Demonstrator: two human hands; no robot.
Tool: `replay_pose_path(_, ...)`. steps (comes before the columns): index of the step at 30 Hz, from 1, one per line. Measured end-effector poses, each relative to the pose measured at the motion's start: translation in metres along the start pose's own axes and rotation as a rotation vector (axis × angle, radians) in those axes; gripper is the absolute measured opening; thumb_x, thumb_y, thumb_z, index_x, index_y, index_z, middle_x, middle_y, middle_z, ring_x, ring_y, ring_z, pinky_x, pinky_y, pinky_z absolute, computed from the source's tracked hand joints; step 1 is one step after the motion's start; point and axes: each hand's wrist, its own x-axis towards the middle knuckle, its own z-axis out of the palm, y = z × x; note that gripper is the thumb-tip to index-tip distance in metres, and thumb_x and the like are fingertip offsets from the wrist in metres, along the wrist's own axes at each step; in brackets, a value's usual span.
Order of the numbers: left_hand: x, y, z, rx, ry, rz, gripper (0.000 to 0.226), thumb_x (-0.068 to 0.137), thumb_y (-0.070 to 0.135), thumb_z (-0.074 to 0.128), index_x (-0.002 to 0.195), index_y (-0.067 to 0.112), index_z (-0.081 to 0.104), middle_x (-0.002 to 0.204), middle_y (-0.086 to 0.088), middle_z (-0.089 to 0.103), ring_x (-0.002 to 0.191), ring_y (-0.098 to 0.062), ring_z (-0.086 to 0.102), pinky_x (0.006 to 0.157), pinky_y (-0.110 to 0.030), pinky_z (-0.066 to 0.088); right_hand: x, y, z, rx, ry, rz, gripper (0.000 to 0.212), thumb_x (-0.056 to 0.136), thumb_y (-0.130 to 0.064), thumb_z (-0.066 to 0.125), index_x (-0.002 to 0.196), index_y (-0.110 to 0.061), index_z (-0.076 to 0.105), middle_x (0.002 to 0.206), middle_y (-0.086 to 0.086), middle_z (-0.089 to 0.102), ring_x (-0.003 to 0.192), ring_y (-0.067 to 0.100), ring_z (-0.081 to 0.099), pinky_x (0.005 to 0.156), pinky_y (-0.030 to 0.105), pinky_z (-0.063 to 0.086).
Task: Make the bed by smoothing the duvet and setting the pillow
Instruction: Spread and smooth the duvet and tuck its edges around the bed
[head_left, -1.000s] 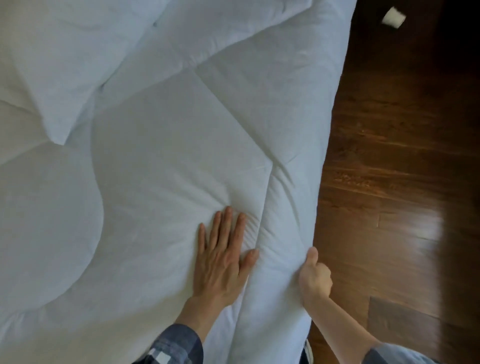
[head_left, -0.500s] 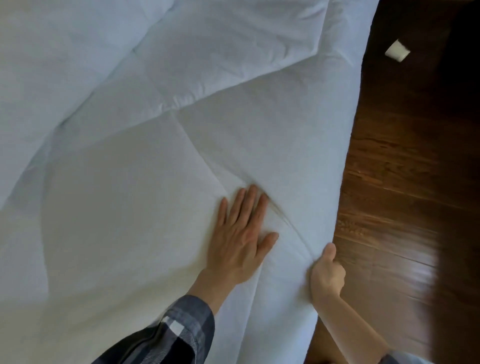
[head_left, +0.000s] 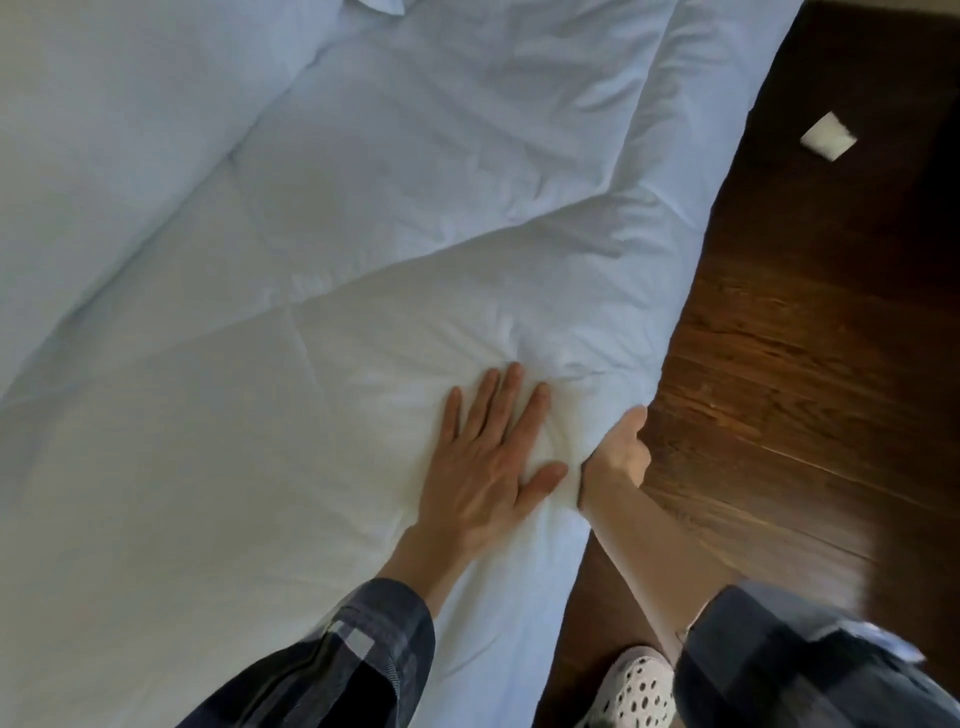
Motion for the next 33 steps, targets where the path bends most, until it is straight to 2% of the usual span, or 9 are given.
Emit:
replay_pose_path(4,0.029,0.012,-0.003,0.027,-0.007,0.044,0.074,0.101,0.062,0.028,0.162,0.022,0.014,0.17,-0.007,0.002,0.157,-0.026,-0.002,0.124,-0.055,0.008,0.03,0.003,-0.036,-0.221,0.124,-0.038,0.08,0.097,-0.065,0.027,0.125,0.003,0.058,0.123,0.026,0.06,0.111,0.044,0.057,0.098,0.05,0.044)
replay_pose_path(9,0.058,0.01,-0.014,0.019,-0.019,0.027,0.074,0.102,0.061,0.025,0.162,0.021,0.008,0.17,-0.006,0.0,0.157,-0.024,-0.003,0.125,-0.054,0.007,0.037,-0.012,-0.03,-0.359,0.066,0.02,0.081,0.097,-0.064,0.024,0.129,0.004,0.054,0.129,0.028,0.057,0.116,0.046,0.055,0.1,0.051,0.042)
replay_pose_path(13,0.098,0.008,-0.023,-0.008,0.009,0.0,0.075,0.101,0.064,0.024,0.162,0.021,0.012,0.17,-0.006,0.004,0.157,-0.025,0.001,0.123,-0.053,0.007,0.048,-0.071,-0.013,-0.314,0.023,0.018,0.078,0.097,-0.065,0.027,0.14,-0.002,0.047,0.137,0.024,0.052,0.124,0.042,0.05,0.105,0.049,0.037)
replay_pose_path(16,0.141,0.009,-0.027,-0.033,0.028,-0.016,0.077,0.099,0.064,0.031,0.161,0.022,0.014,0.169,-0.007,0.009,0.156,-0.026,0.008,0.123,-0.054,0.009,0.069,-0.137,0.025,-0.19,-0.031,-0.018,0.092,0.081,-0.079,0.025,0.146,-0.015,0.039,0.139,0.016,0.051,0.123,0.038,0.051,0.109,0.049,0.036)
replay_pose_path(20,0.201,0.01,-0.042,-0.038,0.043,0.034,0.078,0.096,0.063,0.037,0.16,0.021,0.024,0.167,-0.01,0.018,0.154,-0.029,0.018,0.121,-0.058,0.018,0.092,-0.211,0.052,-0.035,0.113,-0.08,0.081,0.096,-0.065,0.026,0.133,0.002,0.052,0.131,0.021,0.058,0.117,0.043,0.055,0.106,0.051,0.04)
replay_pose_path(22,0.225,0.008,-0.047,-0.051,0.04,0.06,0.076,0.097,0.062,0.038,0.16,0.021,0.025,0.168,-0.011,0.017,0.155,-0.03,0.015,0.121,-0.059,0.015,0.106,-0.217,0.043,-0.105,0.233,-0.105,0.082,0.097,-0.063,0.027,0.129,0.007,0.054,0.128,0.027,0.059,0.115,0.045,0.056,0.104,0.051,0.042)
replay_pose_path(25,0.246,-0.001,-0.051,-0.051,0.062,0.136,0.074,0.098,0.058,0.044,0.159,0.019,0.028,0.168,-0.011,0.016,0.155,-0.03,0.014,0.122,-0.058,0.015,0.127,-0.2,0.027,-0.234,0.318,-0.08,0.08,0.1,-0.058,0.027,0.127,0.012,0.053,0.126,0.033,0.058,0.115,0.047,0.057,0.103,0.051,0.043)
replay_pose_path(29,0.273,-0.015,-0.054,-0.041,0.093,0.168,0.075,0.099,0.063,0.039,0.16,0.021,0.025,0.168,-0.01,0.017,0.155,-0.03,0.015,0.122,-0.057,0.015,0.126,-0.212,0.046,-0.366,0.27,-0.063,0.071,0.103,-0.053,0.025,0.131,0.007,0.051,0.13,0.032,0.055,0.118,0.046,0.054,0.101,0.049,0.042)
replay_pose_path(33,0.303,-0.017,-0.058,-0.055,0.065,0.141,0.077,0.098,0.066,0.035,0.16,0.022,0.023,0.168,-0.01,0.016,0.155,-0.03,0.014,0.123,-0.056,0.012,0.141,-0.247,0.069,-0.21,0.219,0.065,0.082,0.093,-0.068,0.03,0.134,0.0,0.051,0.127,0.021,0.058,0.116,0.042,0.056,0.101,0.051,0.042)
